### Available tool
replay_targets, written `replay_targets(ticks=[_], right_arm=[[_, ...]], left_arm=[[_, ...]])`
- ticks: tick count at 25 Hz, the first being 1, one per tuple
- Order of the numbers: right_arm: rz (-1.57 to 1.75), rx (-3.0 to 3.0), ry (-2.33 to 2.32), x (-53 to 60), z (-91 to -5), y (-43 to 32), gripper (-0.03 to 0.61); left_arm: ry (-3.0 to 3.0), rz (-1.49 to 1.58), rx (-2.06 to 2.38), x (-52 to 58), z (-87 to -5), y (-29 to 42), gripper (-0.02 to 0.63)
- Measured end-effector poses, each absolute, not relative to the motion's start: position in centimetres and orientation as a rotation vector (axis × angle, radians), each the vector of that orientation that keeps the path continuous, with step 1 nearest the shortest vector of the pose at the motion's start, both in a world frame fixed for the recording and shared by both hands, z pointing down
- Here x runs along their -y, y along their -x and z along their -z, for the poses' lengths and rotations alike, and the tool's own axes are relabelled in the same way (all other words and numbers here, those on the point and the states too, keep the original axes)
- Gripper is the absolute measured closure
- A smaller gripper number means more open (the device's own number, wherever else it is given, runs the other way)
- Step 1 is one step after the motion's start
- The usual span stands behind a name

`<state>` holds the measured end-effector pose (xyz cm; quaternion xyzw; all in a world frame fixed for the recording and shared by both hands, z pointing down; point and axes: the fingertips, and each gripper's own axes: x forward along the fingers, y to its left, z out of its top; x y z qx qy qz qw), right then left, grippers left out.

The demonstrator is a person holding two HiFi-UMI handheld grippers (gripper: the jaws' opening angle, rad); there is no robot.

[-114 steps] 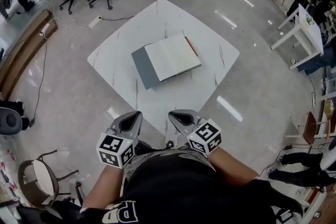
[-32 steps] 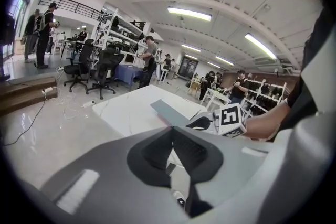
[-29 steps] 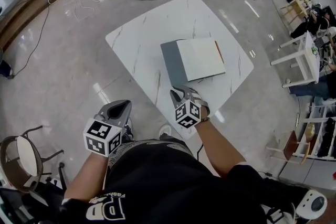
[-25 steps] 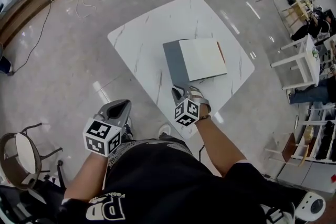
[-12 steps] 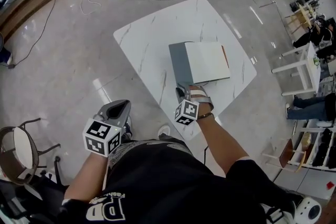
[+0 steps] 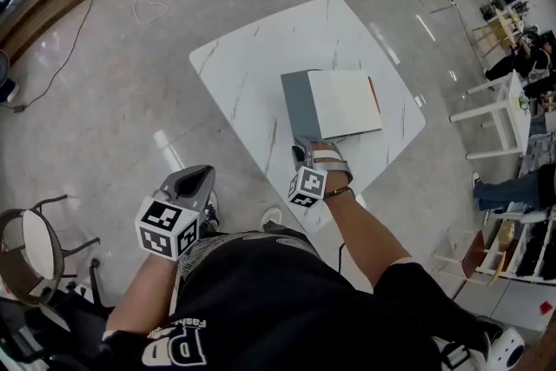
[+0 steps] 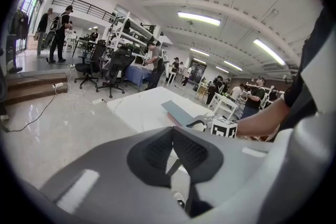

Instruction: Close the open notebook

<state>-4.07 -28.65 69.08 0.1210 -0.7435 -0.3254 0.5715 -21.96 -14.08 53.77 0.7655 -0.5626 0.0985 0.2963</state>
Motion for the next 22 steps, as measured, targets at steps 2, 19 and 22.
replay_targets(ticks=[2,19,22], right_arm=[[0.799,1.732,-0.288,28.8,-68.9,4.2,0.489],[0.708,1.861,-0.452,29.1,-63.5,4.5,0.551],[0.646,1.902,-0.495,29.1,-62.5,4.3,0.565]], left_arm=[[-2.037,-0.262,1.496,14.2,-53.7,21.9,0.555],[-2.097,-0.278,1.449,15.4,-53.1,20.2,0.555],[-2.116,-0.284,1.433,15.7,-52.9,19.4,0.555]])
